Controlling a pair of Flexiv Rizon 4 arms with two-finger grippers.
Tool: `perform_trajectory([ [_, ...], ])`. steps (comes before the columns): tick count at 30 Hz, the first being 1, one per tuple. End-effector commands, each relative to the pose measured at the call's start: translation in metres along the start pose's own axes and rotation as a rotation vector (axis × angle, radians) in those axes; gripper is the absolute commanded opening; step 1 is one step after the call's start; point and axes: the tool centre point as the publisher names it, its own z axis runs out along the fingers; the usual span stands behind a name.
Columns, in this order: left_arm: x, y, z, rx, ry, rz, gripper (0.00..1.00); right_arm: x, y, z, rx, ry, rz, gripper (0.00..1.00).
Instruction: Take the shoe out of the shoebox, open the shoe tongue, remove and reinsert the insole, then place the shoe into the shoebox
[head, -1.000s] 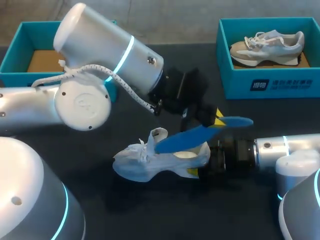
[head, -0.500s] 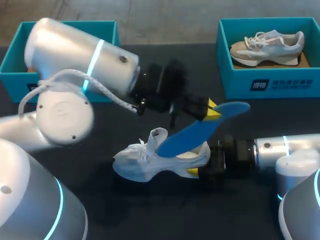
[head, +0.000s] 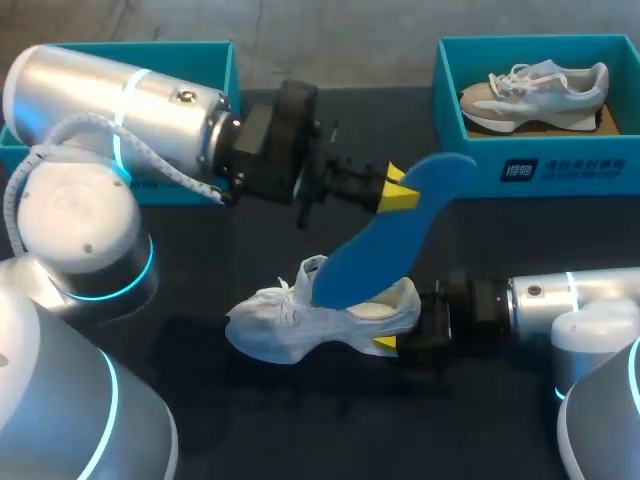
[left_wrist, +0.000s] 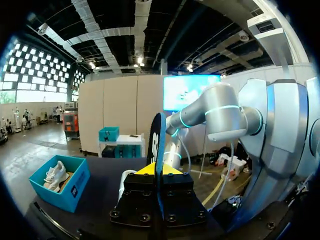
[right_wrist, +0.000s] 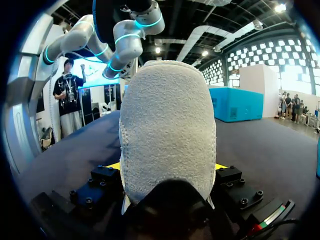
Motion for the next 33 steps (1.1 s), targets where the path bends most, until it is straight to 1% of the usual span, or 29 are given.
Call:
perform_trajectory([
  [1,0.003,-0.012,-0.009,0.001,0.020,-0.025,0.00,0.000,-0.002,0.000,0.002,0.000,0.001,0.00],
  [3,0.007,-0.019,-0.011,0.014,0.031,-0.055,0.00,0.000,-0.002,0.000,0.002,0.000,0.001,0.00],
  [5,0.008,-0.024,-0.014,0.028,0.066,-0.098,0.00,0.000,-0.002,0.000,0.002,0.000,0.001,0.00],
  [6,0.010,-0.029,-0.017,0.040,0.110,-0.124,0.00,0.000,-0.002,0.000,0.002,0.000,0.001,0.00],
  [23,0.010,-0.029,-0.017,0.040,0.110,-0.124,0.00,0.000,-0.002,0.000,0.002,0.000,0.001,0.00],
  [26,0.015,-0.042,-0.023,0.114,0.097,-0.152,0.00,0.000,-0.002,0.000,0.002,0.000,0.001,0.00],
  [29,0.017,-0.053,-0.027,0.189,0.084,-0.213,0.00,0.000,-0.002,0.000,0.002,0.000,0.001,0.00],
  [31,0.019,-0.059,-0.030,0.212,0.080,-0.240,0.00,0.000,-0.002,0.000,0.002,0.000,0.001,0.00],
  [33,0.020,-0.063,-0.033,0.208,0.069,-0.262,0.00,0.000,-0.002,0.000,0.002,0.000,0.001,0.00],
])
